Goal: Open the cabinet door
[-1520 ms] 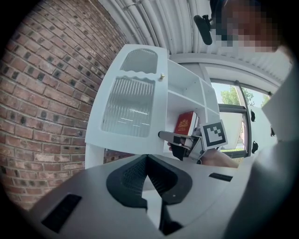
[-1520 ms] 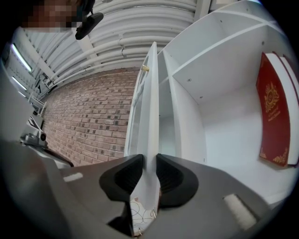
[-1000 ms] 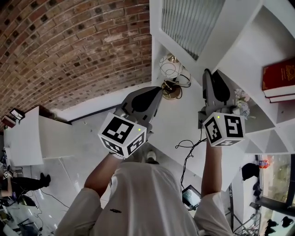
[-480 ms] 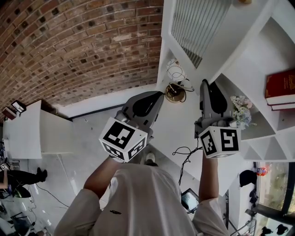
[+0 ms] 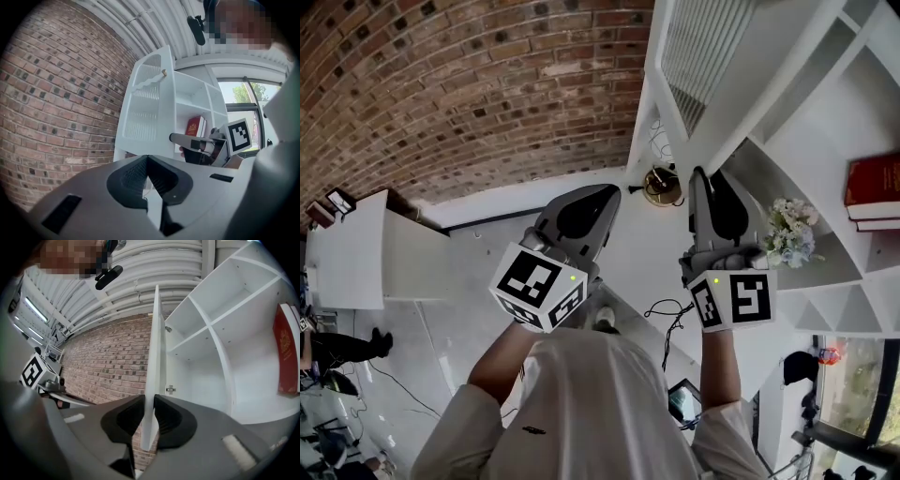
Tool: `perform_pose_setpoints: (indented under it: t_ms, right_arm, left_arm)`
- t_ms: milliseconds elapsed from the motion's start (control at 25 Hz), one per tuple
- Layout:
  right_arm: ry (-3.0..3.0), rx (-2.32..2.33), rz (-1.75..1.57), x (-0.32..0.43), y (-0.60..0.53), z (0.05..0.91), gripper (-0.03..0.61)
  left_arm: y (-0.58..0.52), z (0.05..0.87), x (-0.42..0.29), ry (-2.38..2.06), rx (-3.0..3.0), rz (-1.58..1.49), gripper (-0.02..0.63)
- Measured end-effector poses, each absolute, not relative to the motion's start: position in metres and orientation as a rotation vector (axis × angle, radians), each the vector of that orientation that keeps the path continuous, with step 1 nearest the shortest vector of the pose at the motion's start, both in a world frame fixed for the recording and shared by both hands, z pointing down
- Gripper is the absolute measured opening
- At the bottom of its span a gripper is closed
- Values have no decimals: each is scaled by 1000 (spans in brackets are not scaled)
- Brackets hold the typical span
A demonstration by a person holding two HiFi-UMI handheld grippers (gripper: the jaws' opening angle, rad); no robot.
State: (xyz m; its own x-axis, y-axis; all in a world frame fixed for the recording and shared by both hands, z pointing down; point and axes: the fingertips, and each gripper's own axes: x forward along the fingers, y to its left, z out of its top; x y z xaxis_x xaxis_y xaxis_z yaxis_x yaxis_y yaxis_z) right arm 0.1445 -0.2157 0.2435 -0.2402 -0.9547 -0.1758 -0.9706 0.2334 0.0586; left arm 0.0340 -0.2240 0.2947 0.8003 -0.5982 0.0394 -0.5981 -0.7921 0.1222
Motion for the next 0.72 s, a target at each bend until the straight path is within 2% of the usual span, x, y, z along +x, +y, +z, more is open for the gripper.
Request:
perform_pose_setpoints:
  t_ms: [720]
  right_arm:
    - [2544, -1639, 284, 53, -230, 243, 87]
  left_arm:
    - [-223, 293, -38, -1170, 2770, -27, 8]
